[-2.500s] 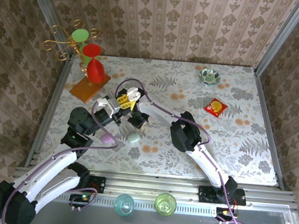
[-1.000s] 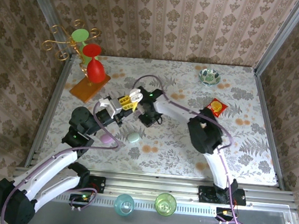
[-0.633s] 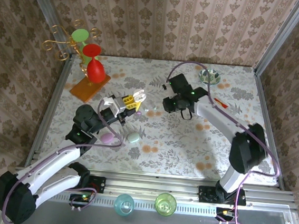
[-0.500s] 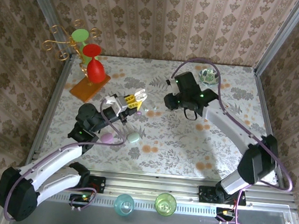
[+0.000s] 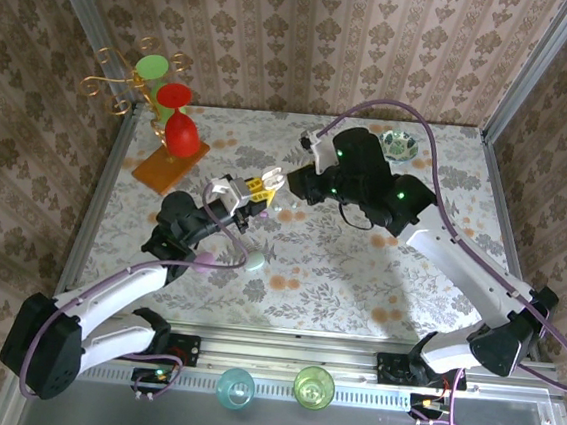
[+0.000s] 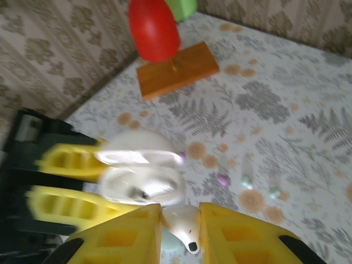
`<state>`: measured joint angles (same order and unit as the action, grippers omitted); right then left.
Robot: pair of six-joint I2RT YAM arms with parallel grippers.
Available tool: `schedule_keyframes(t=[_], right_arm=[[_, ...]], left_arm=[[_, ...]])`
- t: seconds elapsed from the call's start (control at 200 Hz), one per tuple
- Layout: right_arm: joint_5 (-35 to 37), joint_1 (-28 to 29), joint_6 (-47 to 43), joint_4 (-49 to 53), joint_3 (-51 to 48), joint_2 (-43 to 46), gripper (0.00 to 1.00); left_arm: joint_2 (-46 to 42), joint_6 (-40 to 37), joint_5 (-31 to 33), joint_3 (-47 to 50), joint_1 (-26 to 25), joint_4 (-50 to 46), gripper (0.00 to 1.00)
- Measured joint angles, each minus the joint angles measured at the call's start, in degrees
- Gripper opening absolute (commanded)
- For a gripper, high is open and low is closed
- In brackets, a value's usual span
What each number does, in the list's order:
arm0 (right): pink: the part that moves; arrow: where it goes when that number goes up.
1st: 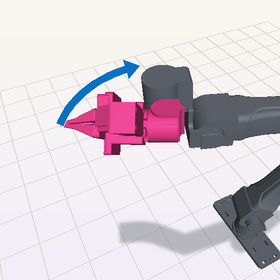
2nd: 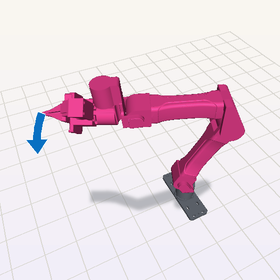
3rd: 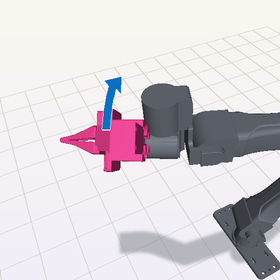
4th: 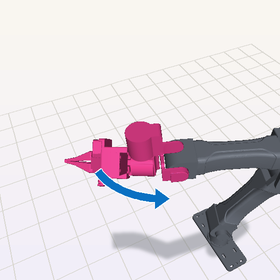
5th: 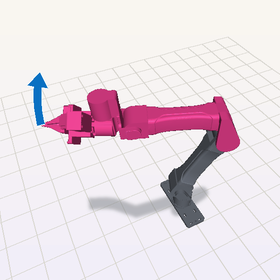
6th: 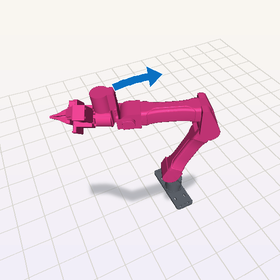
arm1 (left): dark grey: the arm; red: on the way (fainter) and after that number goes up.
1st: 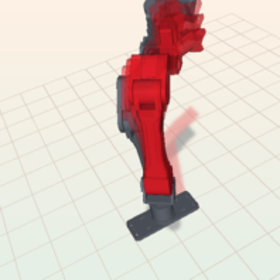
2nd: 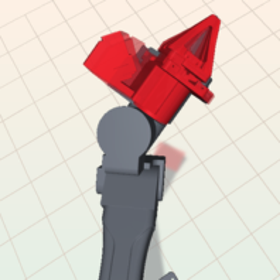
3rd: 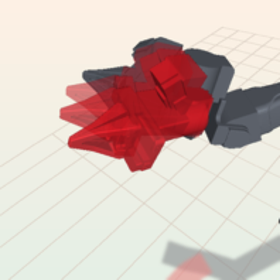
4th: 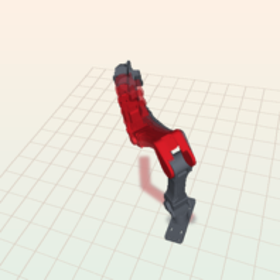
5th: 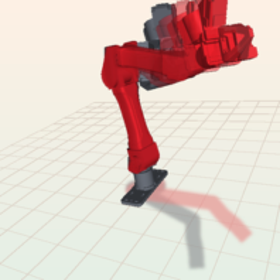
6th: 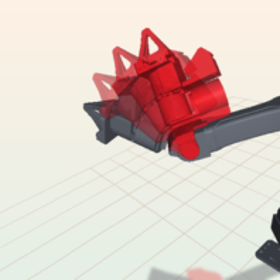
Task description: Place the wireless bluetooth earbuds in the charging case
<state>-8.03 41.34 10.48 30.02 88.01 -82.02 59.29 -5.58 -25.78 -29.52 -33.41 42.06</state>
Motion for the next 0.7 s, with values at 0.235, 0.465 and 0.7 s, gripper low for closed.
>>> schedule_keyframes(t=[0.235,0.465,0.7], right_arm=[[-1.75,1.97,0.0,-1.66,5.01,-4.46,0.23],[-2.69,2.45,-0.02,-2.03,5.53,-7.1,0.23],[-2.97,2.49,-0.02,-2.03,5.53,-7.1,0.23]], left_arm=[[0.0,1.38,0.11,-0.13,0.0,-0.04,0.0],[-0.22,2.49,1.09,-0.63,-0.07,-0.72,0.0],[-0.5,3.43,1.97,-0.92,-0.31,-1.31,0.0]])
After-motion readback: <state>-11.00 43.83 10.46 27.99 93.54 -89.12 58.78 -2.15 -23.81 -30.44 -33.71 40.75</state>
